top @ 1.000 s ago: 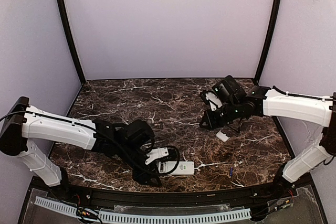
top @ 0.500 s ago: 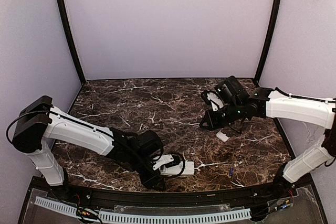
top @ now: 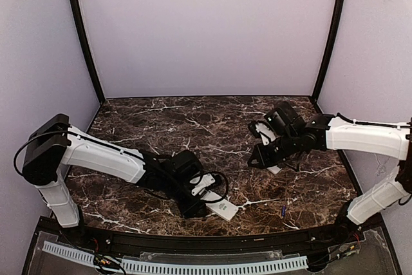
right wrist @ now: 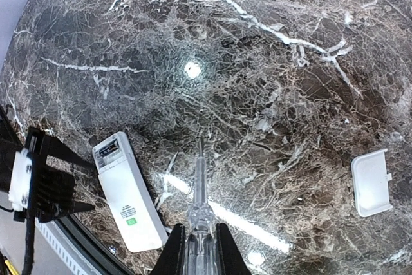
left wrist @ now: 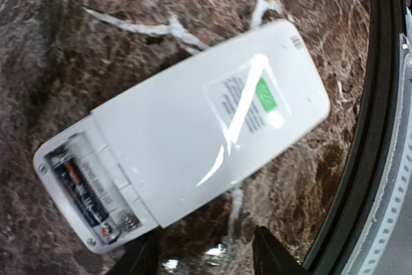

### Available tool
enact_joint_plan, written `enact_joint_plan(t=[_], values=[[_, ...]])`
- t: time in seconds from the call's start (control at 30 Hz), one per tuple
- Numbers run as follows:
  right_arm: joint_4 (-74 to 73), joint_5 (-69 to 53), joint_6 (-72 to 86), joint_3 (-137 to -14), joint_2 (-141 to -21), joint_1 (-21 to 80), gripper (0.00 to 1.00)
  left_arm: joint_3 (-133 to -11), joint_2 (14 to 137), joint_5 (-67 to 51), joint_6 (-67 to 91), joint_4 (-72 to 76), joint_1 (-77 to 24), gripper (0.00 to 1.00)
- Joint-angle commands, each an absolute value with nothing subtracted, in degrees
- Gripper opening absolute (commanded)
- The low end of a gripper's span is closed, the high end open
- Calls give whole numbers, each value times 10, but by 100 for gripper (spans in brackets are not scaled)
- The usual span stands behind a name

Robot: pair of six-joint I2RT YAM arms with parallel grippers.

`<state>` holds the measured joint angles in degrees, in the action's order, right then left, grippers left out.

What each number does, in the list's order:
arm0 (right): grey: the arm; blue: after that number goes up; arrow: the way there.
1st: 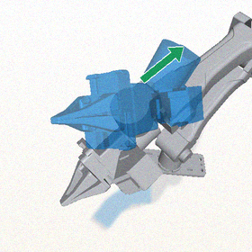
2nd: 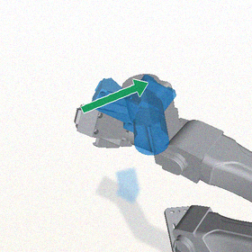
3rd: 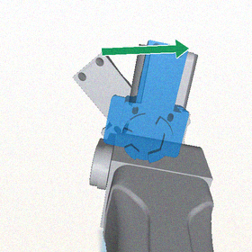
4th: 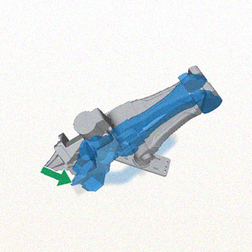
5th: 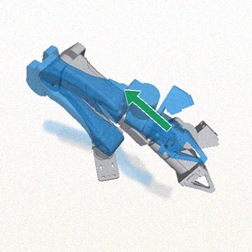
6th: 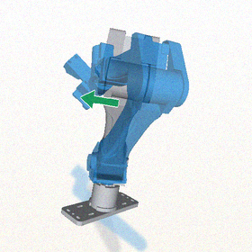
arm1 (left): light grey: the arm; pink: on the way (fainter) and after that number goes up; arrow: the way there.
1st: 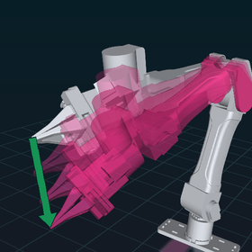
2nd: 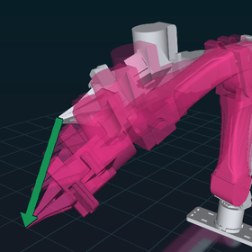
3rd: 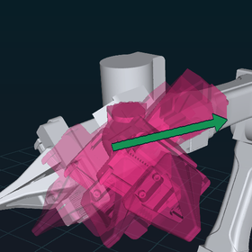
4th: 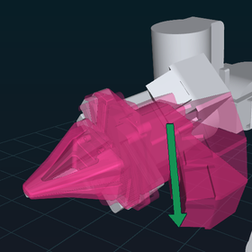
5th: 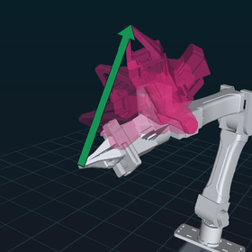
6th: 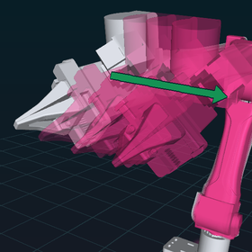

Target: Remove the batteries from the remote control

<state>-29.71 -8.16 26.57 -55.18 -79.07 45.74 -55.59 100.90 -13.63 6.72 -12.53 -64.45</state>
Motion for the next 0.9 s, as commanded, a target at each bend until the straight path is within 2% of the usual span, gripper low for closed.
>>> enact_joint_plan(t=[0.0,0.3,0.47,0.67,0.8,0.87], values=[[-292,-101,262,-536,-779,454,0,-579,1024,-121,33,-129,-610,51],[-294,-102,272,-526,-768,453,0,-664,1083,-157,4,-120,-594,55],[-297,-97,271,-527,-763,454,0,-716,1127,-173,-23,-119,-591,63],[-315,-82,279,-528,-756,454,0,-773,1162,-183,-34,-146,-588,68],[-328,-73,290,-529,-749,453,0,-763,1145,-151,-19,-171,-589,77],[-331,-72,293,-530,-746,453,0,-744,1122,-134,-6,-170,-589,86]])
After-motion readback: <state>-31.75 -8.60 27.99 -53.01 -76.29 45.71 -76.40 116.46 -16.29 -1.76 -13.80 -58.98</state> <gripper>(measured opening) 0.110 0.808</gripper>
